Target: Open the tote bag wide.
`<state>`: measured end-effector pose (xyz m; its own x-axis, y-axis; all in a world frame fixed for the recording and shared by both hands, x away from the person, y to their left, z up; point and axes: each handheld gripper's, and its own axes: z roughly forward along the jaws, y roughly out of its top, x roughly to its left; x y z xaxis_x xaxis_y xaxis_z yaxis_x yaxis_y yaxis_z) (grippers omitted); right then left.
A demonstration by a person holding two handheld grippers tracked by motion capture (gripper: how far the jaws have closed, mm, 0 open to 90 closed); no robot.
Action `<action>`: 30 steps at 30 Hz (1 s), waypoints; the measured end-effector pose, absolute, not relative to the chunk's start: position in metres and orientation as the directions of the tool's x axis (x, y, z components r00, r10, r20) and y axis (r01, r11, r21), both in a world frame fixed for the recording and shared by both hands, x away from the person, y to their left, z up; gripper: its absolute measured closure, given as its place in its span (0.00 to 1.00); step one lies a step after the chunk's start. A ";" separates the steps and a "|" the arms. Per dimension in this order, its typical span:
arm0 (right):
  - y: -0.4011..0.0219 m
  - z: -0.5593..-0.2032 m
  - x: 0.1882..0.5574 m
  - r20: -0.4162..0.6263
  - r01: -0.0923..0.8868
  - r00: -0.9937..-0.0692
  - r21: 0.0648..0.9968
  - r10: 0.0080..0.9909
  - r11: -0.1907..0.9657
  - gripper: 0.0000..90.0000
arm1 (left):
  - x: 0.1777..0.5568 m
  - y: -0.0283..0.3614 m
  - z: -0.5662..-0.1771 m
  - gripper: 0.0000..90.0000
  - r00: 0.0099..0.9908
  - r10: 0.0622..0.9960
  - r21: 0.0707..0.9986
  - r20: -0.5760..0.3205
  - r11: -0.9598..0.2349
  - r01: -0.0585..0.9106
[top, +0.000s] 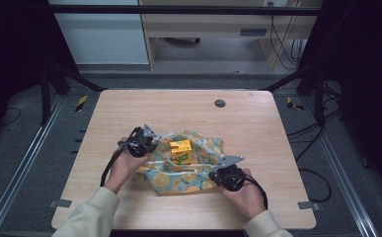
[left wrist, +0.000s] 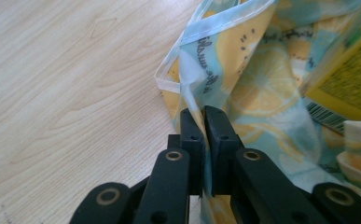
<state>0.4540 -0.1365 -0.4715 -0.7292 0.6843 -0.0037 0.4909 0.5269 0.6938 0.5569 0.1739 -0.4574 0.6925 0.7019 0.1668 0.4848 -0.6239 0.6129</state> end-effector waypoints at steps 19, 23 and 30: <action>-0.160 -0.480 0.452 0.063 0.551 -0.695 0.688 0.716 0.473 1.00 | 0.555 0.164 -0.474 0.99 0.666 0.715 0.611 0.214 -0.630 0.480; -0.163 -0.480 0.451 0.063 0.553 -0.693 0.685 0.718 0.474 1.00 | 0.556 0.165 -0.476 1.00 0.658 0.722 0.614 0.213 -0.623 0.485; -0.168 -0.483 0.450 0.063 0.558 -0.696 0.675 0.716 0.483 1.00 | 0.558 0.170 -0.478 1.00 0.648 0.730 0.610 0.217 -0.619 0.495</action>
<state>0.4499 -0.1676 -0.4828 -0.6957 0.7156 0.0626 0.5577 0.4832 0.6748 0.5581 0.1695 -0.4776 0.6476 0.7305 0.2169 0.4946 -0.6195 0.6096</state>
